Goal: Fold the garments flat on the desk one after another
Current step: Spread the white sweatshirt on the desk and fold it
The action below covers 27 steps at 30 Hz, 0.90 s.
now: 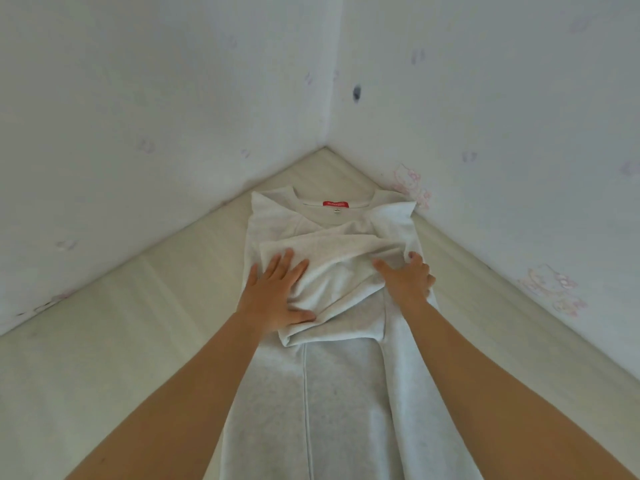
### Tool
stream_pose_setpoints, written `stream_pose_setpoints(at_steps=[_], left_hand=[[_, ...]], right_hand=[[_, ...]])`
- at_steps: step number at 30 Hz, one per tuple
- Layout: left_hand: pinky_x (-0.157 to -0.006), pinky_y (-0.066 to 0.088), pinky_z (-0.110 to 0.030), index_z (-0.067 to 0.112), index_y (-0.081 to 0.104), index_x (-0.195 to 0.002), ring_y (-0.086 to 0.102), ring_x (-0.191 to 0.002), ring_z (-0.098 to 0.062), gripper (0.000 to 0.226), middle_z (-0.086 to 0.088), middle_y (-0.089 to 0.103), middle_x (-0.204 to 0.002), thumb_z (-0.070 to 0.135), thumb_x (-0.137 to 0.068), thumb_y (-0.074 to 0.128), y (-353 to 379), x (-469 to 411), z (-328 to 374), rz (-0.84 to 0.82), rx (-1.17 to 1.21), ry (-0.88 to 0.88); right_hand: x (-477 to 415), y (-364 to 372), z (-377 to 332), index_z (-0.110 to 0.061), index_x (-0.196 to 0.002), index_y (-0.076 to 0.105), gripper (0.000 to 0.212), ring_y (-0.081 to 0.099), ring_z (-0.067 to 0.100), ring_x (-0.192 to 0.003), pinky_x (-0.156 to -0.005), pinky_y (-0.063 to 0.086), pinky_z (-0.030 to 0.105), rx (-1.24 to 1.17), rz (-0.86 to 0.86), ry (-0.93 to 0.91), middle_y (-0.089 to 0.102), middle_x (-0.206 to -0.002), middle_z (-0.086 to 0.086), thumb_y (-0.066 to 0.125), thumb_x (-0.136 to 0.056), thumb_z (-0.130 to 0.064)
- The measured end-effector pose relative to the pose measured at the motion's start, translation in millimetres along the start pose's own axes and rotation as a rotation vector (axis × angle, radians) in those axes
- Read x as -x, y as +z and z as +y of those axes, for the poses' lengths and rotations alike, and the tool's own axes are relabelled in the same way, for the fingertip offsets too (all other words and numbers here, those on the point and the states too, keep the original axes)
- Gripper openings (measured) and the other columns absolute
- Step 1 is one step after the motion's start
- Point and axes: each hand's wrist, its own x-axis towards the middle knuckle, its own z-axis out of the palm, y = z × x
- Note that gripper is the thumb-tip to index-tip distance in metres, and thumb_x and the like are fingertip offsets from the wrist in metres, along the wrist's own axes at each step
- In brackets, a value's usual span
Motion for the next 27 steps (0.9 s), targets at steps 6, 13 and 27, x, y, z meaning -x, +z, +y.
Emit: stream_pose_setpoints(at_steps=[6, 13, 27], left_hand=[[-0.117, -0.012, -0.051, 0.043, -0.03, -0.142, -0.028, -0.142, -0.016, 0.131, 0.008, -0.037, -0.152, 0.091, -0.052, 0.053, -4.8, -7.1, -7.4, -0.058, -0.077, -0.012], [-0.117, -0.014, -0.049, 0.042, -0.033, -0.14, -0.033, -0.14, -0.014, 0.134, 0.009, -0.042, -0.149, 0.093, -0.05, 0.051, -4.0, -7.0, -5.7, -0.059, -0.073, 0.001], [-0.117, 0.023, -0.037, 0.027, 0.006, -0.152, 0.013, -0.145, -0.015, 0.092, 0.007, 0.004, -0.158, 0.057, -0.084, 0.059, 72.3, 156.6, 46.7, 0.124, 0.324, -0.083]], right_hand=[[0.8, -30.9, 10.7, -0.009, -0.085, 0.061, 0.015, 0.052, 0.014, -0.065, -0.056, 0.04, 0.02, -0.225, 0.036, -0.265, 0.059, -0.073, 0.001, 0.069, -0.085, -0.023], [-12.9, -27.3, 50.8, -0.012, -0.114, 0.052, 0.037, 0.052, 0.012, -0.071, -0.051, 0.032, 0.018, -0.019, -0.009, -0.117, 0.056, -0.094, 0.003, 0.071, -0.084, -0.02], [85.1, -51.0, 128.1, -0.016, -0.152, 0.018, 0.071, 0.026, 0.018, -0.143, -0.113, 0.024, 0.027, 0.437, -0.386, -0.49, 0.022, -0.157, 0.001, 0.058, -0.094, -0.025]])
